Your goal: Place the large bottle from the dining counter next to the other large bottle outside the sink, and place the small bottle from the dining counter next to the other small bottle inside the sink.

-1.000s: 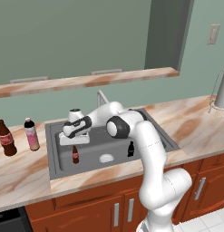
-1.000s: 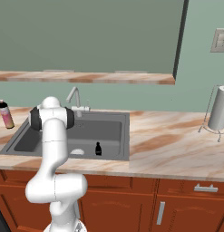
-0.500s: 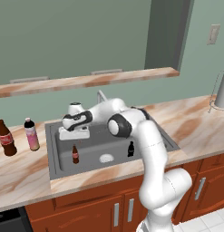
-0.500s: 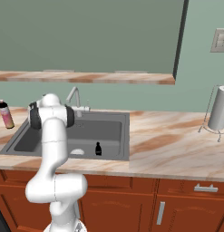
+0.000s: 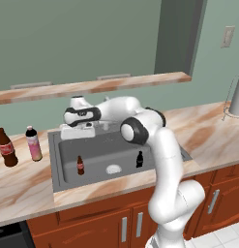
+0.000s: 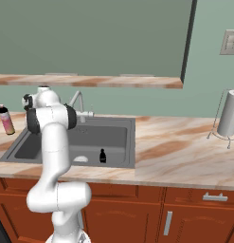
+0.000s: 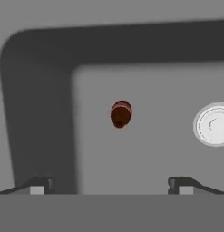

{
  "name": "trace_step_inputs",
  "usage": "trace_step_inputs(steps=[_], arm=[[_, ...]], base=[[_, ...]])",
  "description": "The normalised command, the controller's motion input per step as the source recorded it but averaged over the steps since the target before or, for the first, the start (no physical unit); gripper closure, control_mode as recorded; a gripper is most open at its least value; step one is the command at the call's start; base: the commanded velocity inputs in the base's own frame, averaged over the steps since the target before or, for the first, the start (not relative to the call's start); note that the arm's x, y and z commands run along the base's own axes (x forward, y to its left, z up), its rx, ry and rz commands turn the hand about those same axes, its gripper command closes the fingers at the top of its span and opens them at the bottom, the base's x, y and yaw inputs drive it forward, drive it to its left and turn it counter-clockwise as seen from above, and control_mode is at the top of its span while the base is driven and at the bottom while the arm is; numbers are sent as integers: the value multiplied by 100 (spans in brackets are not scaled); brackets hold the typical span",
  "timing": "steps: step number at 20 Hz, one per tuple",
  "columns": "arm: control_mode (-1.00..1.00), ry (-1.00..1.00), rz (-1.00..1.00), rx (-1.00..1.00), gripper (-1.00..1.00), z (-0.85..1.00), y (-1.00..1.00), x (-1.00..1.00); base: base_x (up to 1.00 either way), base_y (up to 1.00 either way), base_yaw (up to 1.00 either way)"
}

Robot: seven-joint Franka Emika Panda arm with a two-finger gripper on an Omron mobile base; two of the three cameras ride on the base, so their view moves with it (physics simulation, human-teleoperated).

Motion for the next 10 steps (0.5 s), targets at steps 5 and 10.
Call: trace_step_inputs(steps=[5,10], arm=[[-100,-6,9,2,-100,65,-27,-97],[-100,-15,10,5,-100,60,-47,-96]], base=[[0,0,0],[0,0,0]])
